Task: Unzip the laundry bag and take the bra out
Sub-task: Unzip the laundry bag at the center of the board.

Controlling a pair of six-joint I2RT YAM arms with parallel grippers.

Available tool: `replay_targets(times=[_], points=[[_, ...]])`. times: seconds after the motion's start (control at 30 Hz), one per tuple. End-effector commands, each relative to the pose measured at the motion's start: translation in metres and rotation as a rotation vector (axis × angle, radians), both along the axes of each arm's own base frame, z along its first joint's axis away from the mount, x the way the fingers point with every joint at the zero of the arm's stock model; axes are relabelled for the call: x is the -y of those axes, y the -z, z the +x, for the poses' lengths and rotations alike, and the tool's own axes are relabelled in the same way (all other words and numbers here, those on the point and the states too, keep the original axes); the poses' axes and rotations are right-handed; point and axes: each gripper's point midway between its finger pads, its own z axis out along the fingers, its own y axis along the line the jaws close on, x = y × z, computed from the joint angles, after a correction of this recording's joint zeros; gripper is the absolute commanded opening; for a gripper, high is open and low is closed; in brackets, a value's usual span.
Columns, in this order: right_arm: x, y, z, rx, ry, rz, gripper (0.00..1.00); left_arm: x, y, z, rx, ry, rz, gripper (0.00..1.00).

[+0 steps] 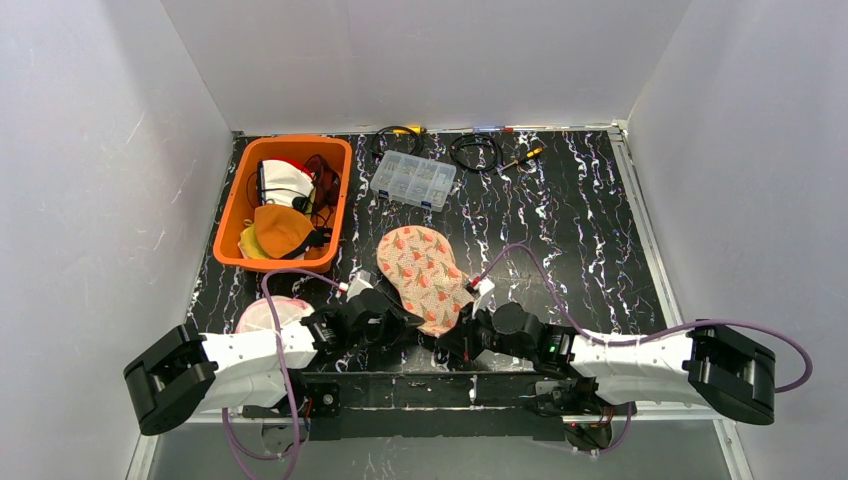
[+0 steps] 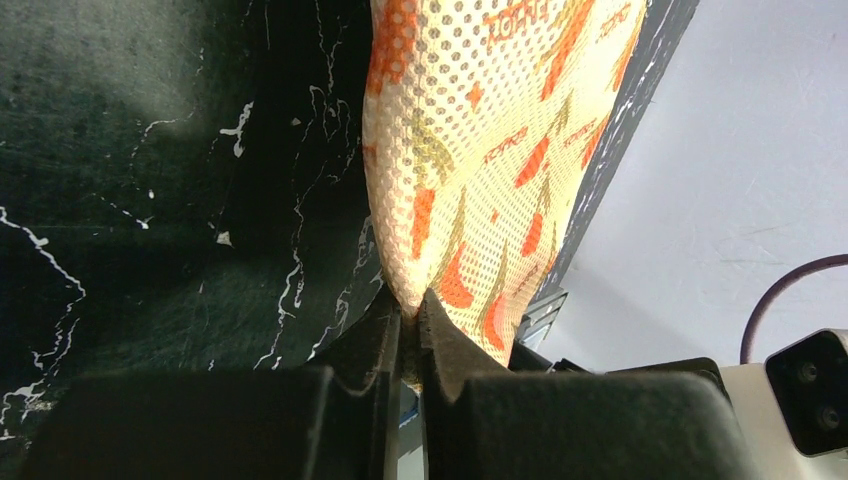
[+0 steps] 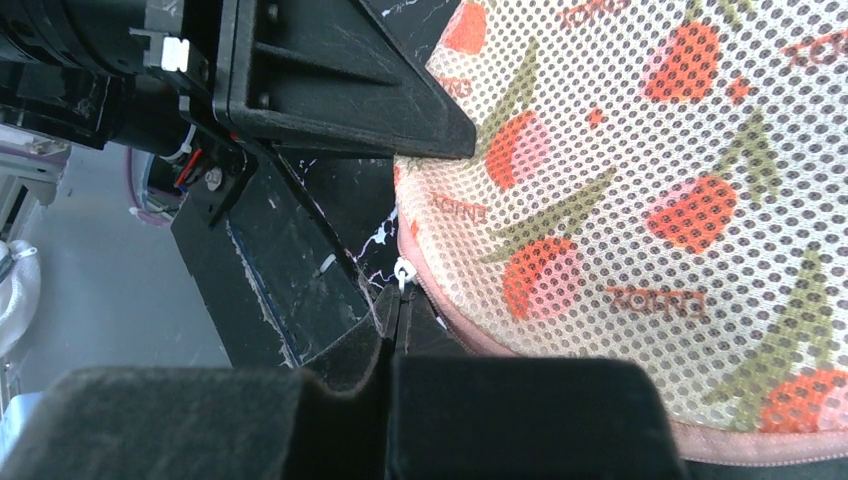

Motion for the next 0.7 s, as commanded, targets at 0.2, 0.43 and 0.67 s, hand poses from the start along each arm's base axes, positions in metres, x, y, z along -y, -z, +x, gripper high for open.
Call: replay_targets(times=[0.2, 0.43, 0.67], points=[[0.018, -0.014, 0.013, 0.043, 0.102, -0.011, 0.01, -0.018, 0.015, 0.003, 0.016, -0.048, 0.067, 0.00], [0.042, -0.007, 0.017, 0.039, 0.176, -0.052, 0.01, -0.018, 0.013, 0.002, 0.031, -0.025, 0.075, 0.00], [0.063, 0.005, 0.023, 0.037, 0.252, -0.122, 0.01, -0.014, 0.008, 0.002, 0.073, 0.059, 0.098, 0.00]])
